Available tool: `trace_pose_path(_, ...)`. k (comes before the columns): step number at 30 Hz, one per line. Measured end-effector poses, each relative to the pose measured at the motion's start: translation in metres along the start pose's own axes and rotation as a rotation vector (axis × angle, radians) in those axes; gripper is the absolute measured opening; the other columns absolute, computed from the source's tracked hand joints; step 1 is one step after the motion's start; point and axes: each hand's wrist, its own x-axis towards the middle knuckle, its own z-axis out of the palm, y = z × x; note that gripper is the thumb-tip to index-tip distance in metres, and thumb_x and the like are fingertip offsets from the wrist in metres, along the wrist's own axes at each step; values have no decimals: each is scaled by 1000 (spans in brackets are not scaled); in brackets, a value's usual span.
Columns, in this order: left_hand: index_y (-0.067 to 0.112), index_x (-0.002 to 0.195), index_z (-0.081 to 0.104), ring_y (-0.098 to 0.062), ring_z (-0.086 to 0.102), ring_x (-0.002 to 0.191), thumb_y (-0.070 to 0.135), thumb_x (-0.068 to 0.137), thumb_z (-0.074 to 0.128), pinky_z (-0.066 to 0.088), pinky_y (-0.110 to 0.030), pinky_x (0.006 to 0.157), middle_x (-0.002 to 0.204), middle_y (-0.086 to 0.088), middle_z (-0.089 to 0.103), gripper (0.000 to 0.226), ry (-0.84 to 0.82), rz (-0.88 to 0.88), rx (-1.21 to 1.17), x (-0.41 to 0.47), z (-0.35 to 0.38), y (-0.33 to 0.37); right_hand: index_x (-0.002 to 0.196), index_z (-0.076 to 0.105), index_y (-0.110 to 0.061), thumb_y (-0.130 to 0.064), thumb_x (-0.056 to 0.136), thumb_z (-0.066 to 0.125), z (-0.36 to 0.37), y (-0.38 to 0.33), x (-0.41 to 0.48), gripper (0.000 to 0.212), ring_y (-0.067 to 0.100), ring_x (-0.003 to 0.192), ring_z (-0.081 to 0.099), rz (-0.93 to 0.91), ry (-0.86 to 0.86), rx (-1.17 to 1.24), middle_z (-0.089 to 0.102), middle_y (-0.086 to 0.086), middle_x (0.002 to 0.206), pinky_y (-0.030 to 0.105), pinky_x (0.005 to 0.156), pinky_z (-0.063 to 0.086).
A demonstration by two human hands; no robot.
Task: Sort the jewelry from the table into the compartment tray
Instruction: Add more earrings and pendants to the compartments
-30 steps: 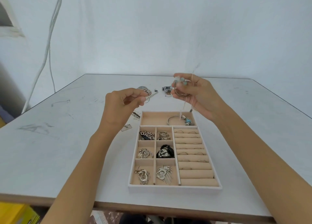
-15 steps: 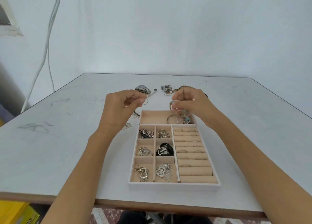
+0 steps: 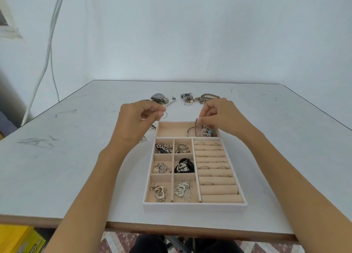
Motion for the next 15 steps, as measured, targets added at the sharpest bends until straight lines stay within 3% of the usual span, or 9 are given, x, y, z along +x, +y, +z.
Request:
trace_pose_path(3,21,92,71,-10,65,71,5,83,70,52,-14,72,78,12,69,18,-12,5,2,0,0,0,70,63,-16,-9,74,74,5,0,1,13,8,58,58,-41,6,-152,67,-3,66,27,63,49)
trace_pose_path(6,21,91,71,-8,65,71,5,83,70,52,-15,72,80,12,69,18,-14,5,7,0,1,-1,67,65,-18,-11,72,74,10,-1,1,13,-1,56,54,-85,3,-238,64,-11,64,22,61,45)
trace_pose_path(11,24,90,70,-4,64,70,6,83,70,53,-16,73,82,14,69,19,-16,2,10,0,1,-2,69,72,-14,-22,79,72,11,-1,0,13,1,47,49,-106,-25,-305,61,-10,55,20,54,38)
trace_pose_path(13,26,89,70,-5,65,70,7,83,70,53,-18,73,83,15,69,20,-22,3,25,-1,1,-2,74,73,-12,-23,82,68,6,-2,-3,15,1,51,51,-95,9,-258,61,-12,58,23,59,43)
trace_pose_path(15,29,87,70,-6,65,73,10,84,70,52,-19,74,84,16,69,19,-30,-4,55,-1,1,-2,81,73,-18,-24,84,65,-2,-5,-10,10,3,66,57,-72,78,-176,65,-13,73,29,73,50)
